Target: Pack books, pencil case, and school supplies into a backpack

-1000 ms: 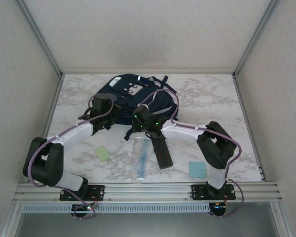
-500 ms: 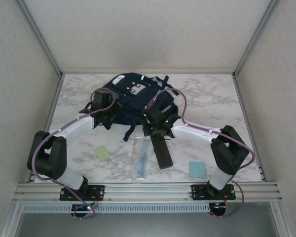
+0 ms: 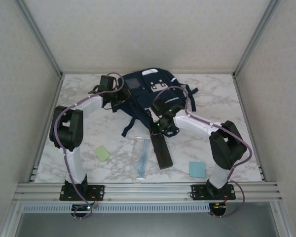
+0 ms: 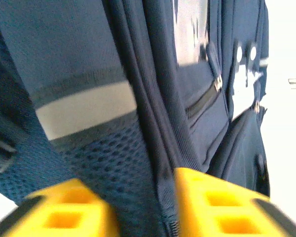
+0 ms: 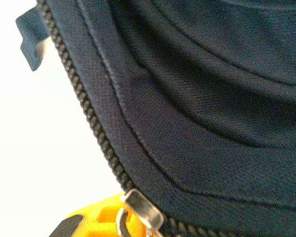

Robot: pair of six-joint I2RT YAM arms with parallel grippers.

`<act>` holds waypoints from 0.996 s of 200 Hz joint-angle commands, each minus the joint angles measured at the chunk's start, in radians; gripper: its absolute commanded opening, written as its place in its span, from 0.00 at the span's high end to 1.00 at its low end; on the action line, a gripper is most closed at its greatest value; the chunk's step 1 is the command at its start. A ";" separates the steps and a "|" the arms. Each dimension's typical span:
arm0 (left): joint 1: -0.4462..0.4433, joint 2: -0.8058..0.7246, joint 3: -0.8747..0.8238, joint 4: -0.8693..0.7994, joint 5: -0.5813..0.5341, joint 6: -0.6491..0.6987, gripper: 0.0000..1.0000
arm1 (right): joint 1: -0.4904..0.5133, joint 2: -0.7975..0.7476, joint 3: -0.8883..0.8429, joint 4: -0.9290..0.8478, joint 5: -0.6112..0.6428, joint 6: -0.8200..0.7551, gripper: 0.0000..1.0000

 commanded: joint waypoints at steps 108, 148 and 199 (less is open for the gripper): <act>-0.207 -0.334 -0.475 0.225 -0.130 -0.399 0.22 | 0.003 0.068 0.141 0.079 -0.335 0.168 1.00; -0.215 -0.258 -0.383 0.173 -0.164 -0.340 1.00 | 0.001 0.052 0.127 -0.138 -0.367 0.009 1.00; -0.131 -0.251 -0.299 0.056 -0.144 -0.148 1.00 | -0.085 -0.041 0.010 -0.358 -0.210 -0.101 1.00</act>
